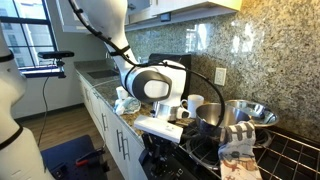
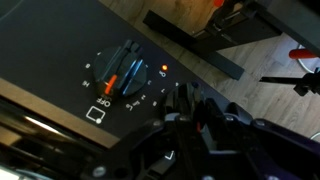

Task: Turn the left switch to the left

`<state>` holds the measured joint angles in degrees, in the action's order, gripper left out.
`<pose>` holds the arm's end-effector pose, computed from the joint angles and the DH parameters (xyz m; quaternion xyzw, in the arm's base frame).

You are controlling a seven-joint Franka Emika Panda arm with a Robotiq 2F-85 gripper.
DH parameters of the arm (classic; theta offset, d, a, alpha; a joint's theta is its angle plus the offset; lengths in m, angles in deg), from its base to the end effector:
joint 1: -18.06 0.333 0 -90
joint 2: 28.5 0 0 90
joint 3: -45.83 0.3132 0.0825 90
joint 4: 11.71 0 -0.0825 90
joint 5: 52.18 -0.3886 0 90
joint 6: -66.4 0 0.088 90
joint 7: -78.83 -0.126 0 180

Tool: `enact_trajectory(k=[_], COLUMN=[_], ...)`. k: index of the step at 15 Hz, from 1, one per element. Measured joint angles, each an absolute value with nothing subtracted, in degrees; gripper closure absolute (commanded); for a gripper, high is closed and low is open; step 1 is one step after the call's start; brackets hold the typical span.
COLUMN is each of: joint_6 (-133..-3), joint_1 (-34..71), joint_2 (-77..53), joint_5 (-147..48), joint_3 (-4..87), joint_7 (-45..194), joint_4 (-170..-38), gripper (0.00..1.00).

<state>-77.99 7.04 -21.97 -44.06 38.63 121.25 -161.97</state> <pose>0.3846 -0.1290 0.1686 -0.9565 -0.2678 0.1141 0.0182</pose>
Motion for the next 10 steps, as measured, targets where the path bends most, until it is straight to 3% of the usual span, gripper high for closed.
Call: enact_trajectory(k=[10], joint_6=[-78.2], joint_1=[4.0], joint_2=[-22.0], joint_5=[-56.5], joint_3=[38.5], joint_7=[128.0], joint_4=[-162.0], gripper=[0.93])
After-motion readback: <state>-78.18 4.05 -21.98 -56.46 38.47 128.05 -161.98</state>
